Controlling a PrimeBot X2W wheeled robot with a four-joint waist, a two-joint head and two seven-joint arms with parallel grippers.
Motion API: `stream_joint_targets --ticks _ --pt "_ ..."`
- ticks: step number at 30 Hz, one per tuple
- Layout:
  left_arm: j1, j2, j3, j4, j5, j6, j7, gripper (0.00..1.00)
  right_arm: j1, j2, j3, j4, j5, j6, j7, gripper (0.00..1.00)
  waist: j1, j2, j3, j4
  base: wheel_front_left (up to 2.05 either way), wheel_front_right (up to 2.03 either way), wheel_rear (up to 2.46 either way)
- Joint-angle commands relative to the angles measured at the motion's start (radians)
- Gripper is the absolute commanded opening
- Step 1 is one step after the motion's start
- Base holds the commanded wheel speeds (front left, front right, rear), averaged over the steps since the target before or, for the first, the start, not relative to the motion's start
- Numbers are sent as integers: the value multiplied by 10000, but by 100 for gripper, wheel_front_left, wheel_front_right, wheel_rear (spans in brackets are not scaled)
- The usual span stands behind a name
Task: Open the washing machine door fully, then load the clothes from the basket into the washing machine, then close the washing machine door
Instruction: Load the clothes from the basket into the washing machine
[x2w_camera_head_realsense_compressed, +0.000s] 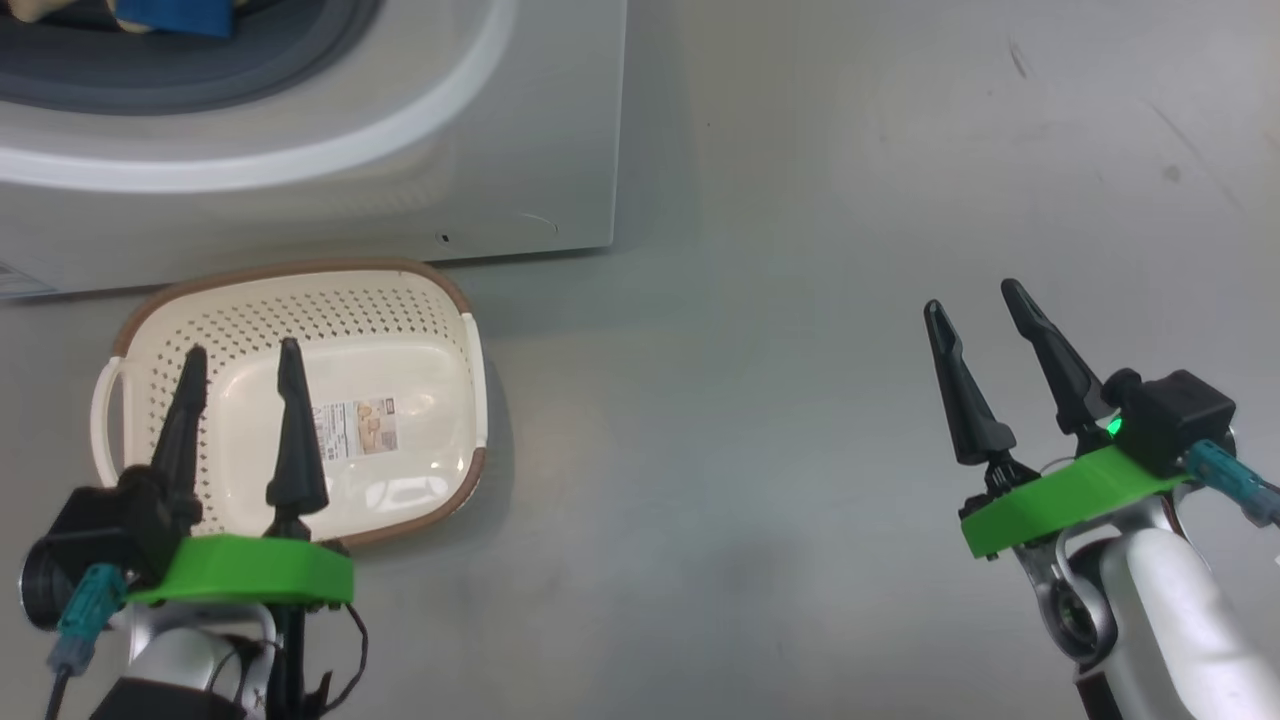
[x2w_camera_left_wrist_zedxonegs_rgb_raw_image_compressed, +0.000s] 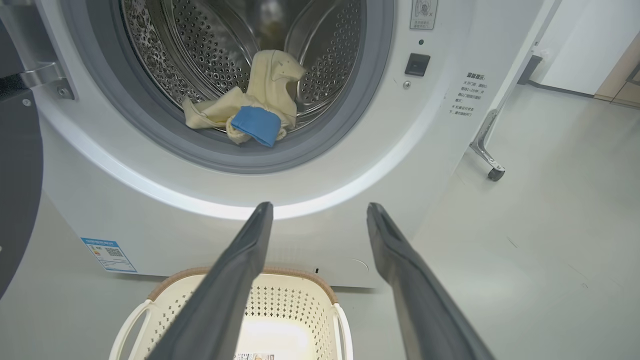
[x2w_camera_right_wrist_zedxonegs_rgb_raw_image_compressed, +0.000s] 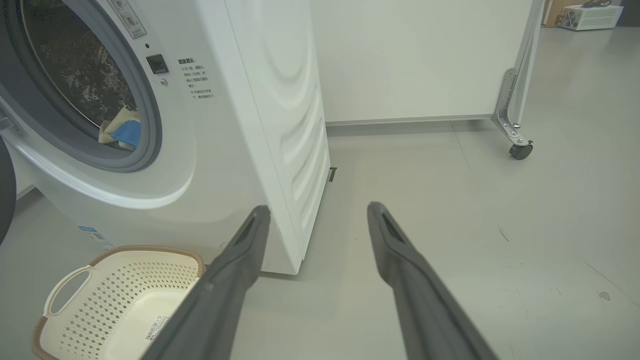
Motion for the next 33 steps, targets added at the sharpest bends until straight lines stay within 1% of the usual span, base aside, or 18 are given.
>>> stream_joint_targets --ticks 1,13,20,33 --pt "78 103 318 -177 102 2020 -123 100 193 -177 142 -311 -91 39 74 100 2 0 -324 177 0 0 0" --pt "525 -303 97 301 293 1901 -137 100 468 -158 138 -531 -170 39 293 100 2 0 -667 427 0 0 0" --pt "511 -458 167 461 398 1776 -139 100 562 -110 222 -596 -193 39 364 100 2 0 -754 538 0 0 0" --pt "245 -648 309 704 553 1562 -140 100 587 -77 246 -657 -168 39 394 100 2 0 -703 528 0 0 0"
